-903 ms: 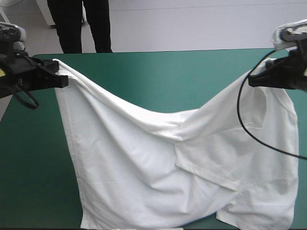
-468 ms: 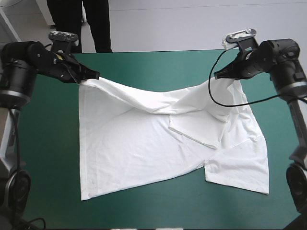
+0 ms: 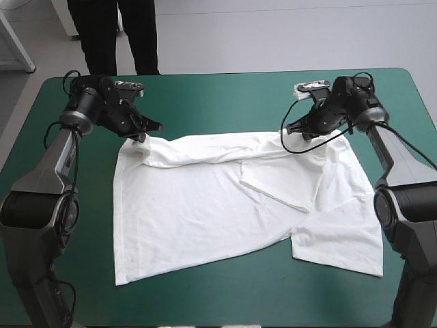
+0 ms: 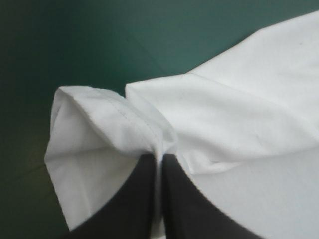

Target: Fold the cloth

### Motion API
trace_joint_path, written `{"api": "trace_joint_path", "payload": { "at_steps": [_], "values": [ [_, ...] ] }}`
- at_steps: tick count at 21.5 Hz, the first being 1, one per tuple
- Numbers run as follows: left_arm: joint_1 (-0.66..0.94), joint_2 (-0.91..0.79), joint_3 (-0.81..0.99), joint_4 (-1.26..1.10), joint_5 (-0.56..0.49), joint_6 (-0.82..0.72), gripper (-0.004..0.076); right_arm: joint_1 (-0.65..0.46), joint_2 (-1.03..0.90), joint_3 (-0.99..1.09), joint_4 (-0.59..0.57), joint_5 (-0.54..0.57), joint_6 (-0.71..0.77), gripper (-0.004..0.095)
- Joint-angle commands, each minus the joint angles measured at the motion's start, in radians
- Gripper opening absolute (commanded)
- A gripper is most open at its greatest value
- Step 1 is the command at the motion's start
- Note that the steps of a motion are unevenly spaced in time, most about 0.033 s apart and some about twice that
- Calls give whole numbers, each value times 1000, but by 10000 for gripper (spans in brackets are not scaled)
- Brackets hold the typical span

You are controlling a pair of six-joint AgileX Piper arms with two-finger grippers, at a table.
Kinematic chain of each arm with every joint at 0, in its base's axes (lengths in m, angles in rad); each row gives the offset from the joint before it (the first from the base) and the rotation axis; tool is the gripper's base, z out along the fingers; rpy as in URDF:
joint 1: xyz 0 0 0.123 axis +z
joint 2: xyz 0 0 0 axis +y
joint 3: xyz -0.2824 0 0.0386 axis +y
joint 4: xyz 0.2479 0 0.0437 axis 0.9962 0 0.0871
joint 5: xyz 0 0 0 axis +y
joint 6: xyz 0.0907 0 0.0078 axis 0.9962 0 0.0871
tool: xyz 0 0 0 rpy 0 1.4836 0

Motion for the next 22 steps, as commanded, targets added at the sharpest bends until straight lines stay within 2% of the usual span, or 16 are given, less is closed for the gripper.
{"api": "trace_joint_path", "payload": {
  "at_steps": [1, 4, 5, 6, 7, 8, 9, 11, 17, 19, 22],
  "values": [
    [-4, -57, -27, -7, -29, 37, 146, -47, -39, -24, 93, -32, -56, 361],
    [7, -57, -27, -15, -40, 44, 378, -80, -30, -33, 127, -28, -59, 633],
    [16, -57, -29, -18, -36, 38, 451, -94, -30, -43, 142, -18, -59, 691],
    [27, -57, -50, -24, 12, 3, 539, -123, -32, -68, 165, 22, -59, 726],
    [35, -57, -74, -36, 42, -11, 563, -143, -35, -87, 183, 59, -59, 723],
    [42, -77, -109, -78, 69, -11, 564, -186, -44, -112, 228, 155, -52, 718],
    [41, -100, -120, -99, 69, -9, 562, -207, -60, -114, 253, 191, -47, 709],
    [30, -178, -127, -101, 69, -3, 563, -246, -134, -58, 262, 192, -43, 664],
    [-16, -377, -123, -160, 69, -9, 540, -257, -412, 250, 57, 190, 22, 662],
    [-53, -407, -114, -190, 69, -7, 504, -257, -485, 323, -43, 190, 69, 662],
    [-119, -413, -94, -190, 69, 2, 487, -257, -545, 392, -98, 190, 86, 662]
  ]
}}
